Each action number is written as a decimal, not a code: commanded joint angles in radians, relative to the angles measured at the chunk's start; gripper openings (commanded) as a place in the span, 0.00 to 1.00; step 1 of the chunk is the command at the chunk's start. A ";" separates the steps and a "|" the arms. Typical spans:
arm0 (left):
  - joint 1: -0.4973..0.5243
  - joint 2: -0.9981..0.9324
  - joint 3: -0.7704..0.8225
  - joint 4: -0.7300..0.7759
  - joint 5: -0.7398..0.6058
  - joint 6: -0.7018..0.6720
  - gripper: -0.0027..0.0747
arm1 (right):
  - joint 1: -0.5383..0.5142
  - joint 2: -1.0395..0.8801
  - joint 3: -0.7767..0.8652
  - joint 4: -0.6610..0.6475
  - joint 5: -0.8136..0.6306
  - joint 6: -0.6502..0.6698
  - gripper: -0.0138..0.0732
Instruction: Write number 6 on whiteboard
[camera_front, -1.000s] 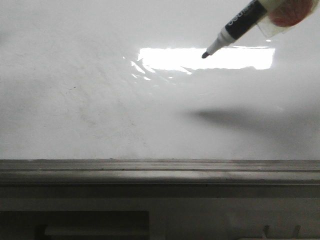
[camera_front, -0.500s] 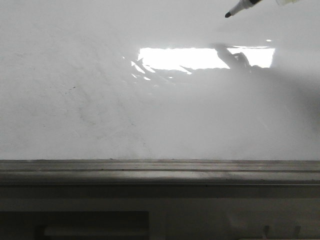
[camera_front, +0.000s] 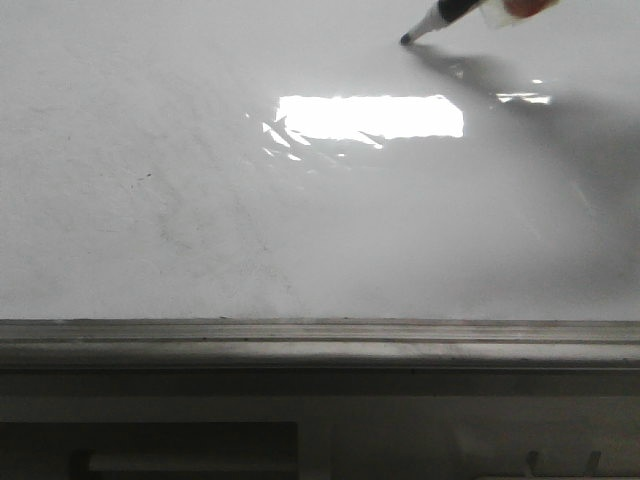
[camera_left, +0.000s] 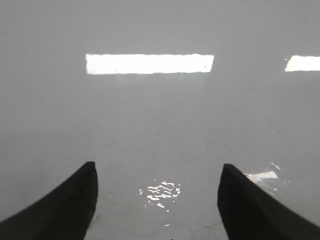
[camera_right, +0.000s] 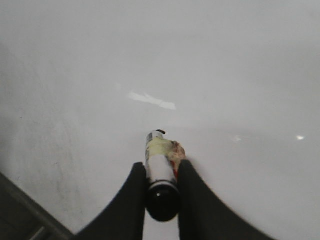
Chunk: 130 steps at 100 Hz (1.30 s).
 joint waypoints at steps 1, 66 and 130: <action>0.004 0.008 -0.029 -0.025 -0.040 -0.006 0.63 | 0.000 0.031 -0.025 0.001 0.049 -0.025 0.11; 0.004 0.008 -0.029 -0.034 -0.009 -0.006 0.63 | -0.001 -0.010 -0.025 -0.041 0.031 -0.016 0.11; -0.158 0.049 -0.048 -0.029 0.222 0.120 0.63 | -0.003 0.019 -0.120 -0.088 0.377 -0.017 0.11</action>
